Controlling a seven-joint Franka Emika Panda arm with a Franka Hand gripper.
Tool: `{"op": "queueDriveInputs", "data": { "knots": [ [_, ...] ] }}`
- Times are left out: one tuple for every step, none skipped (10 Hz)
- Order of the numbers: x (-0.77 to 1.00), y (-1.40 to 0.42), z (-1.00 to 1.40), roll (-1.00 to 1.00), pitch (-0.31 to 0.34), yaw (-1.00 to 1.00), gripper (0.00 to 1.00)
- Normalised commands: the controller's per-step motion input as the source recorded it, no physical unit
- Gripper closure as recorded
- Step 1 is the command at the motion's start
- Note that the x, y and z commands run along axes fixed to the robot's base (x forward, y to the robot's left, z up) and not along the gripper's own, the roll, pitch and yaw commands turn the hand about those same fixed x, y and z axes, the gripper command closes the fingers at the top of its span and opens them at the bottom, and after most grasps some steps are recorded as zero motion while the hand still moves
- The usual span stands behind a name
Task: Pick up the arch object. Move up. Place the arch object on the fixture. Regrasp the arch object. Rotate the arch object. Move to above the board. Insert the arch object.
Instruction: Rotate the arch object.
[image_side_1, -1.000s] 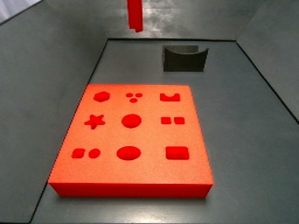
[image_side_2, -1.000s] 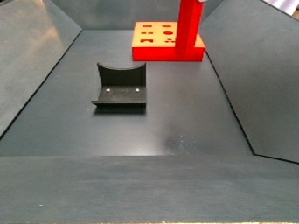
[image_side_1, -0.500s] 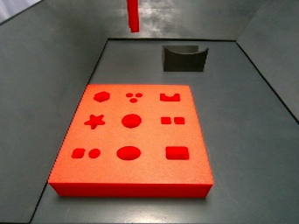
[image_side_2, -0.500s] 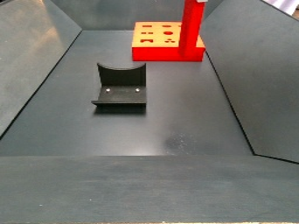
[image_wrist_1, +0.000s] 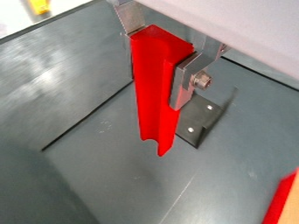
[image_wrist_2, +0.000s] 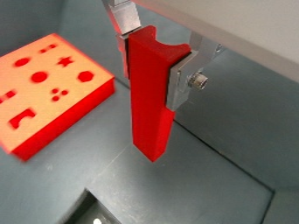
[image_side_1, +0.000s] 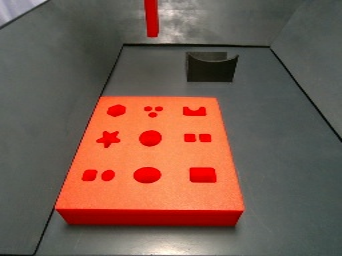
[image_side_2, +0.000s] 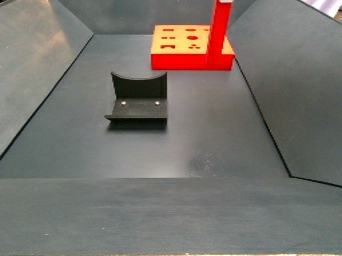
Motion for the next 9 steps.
{"op": "queueDriveInputs", "data": {
  "knots": [
    [-0.02,0.02,0.01,-0.05,0.014,-1.00,1.00],
    [-0.02,0.02,0.01,-0.05,0.016,-1.00,1.00],
    [-0.02,0.02,0.01,-0.05,0.017,-1.00,1.00],
    [-0.02,0.02,0.01,-0.06,0.019,-1.00,1.00],
    [-0.02,0.02,0.01,-0.07,0.022,-1.00,1.00],
    [-0.02,0.02,0.01,-0.08,0.025,-1.00,1.00],
    [-0.02,0.02,0.01,-0.10,0.029,-1.00,1.00],
    [-0.02,0.02,0.01,-0.12,0.037,-1.00,1.00],
    [0.00,0.00,0.00,-0.04,0.012,-1.00,1.00]
  ]
}}
